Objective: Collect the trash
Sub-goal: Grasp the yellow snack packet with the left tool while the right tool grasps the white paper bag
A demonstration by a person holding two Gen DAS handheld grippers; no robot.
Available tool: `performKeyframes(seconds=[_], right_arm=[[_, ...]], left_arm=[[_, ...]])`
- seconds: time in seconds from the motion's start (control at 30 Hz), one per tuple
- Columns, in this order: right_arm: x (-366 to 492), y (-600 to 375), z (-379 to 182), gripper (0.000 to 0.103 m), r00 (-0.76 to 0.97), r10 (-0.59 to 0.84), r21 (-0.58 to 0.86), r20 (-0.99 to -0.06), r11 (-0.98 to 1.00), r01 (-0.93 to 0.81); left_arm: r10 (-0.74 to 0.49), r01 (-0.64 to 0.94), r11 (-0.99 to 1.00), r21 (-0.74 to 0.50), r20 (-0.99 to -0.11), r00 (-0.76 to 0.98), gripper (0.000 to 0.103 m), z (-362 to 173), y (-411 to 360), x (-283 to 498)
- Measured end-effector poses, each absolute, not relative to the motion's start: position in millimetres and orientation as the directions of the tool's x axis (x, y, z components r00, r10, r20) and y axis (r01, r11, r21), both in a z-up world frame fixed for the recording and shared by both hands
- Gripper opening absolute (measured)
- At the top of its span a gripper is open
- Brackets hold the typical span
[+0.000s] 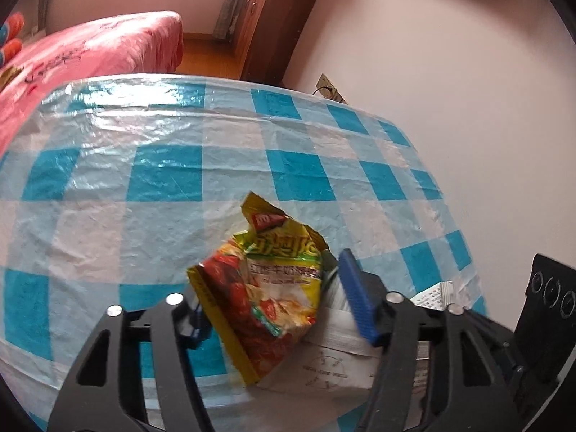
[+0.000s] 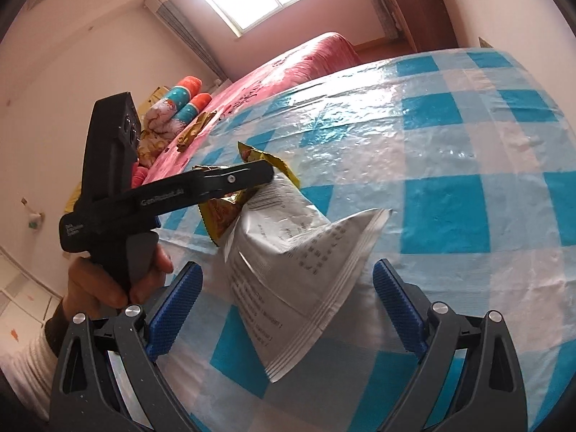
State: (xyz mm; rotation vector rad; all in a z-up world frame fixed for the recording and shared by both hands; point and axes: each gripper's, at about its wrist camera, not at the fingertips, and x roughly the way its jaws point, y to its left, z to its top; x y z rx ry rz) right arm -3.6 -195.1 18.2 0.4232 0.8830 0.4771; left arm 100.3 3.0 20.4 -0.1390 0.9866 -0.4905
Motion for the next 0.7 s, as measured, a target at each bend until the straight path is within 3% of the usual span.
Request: performKeyframes(seconds=[0.23, 0.37, 0.53, 0.6, 0.7], right_arm=[[6, -194, 17, 0.094, 0.548, 0.6, 0.608, -0.583, 0.769, -0.195], [12, -196, 17, 0.074, 0.565, 0.565, 0.591, -0.602, 0.79, -0.161], [10, -191, 19, 0.072, 0.569, 0.536, 0.55, -0.624, 0.818, -0.167], [10, -187, 20, 0.074, 0.571, 0.527, 0.533, -0.63, 0.828, -0.176], [9, -179, 21, 0.072, 0.585, 0.483, 0.478, -0.651, 0.86, -0.178]], left_arm=[[-0.479, 0.326, 0.874, -0.36, -0.748, 0.459, 0.06, 18, 9, 95], [-0.48, 0.32, 0.875, -0.364, -0.741, 0.469, 0.06, 17, 13, 92], [-0.473, 0.32, 0.879, -0.354, -0.731, 0.492, 0.06, 17, 16, 86], [-0.469, 0.313, 0.882, -0.353, -0.729, 0.499, 0.057, 17, 15, 85], [-0.453, 0.296, 0.89, -0.345, -0.731, 0.51, 0.044, 16, 15, 82]])
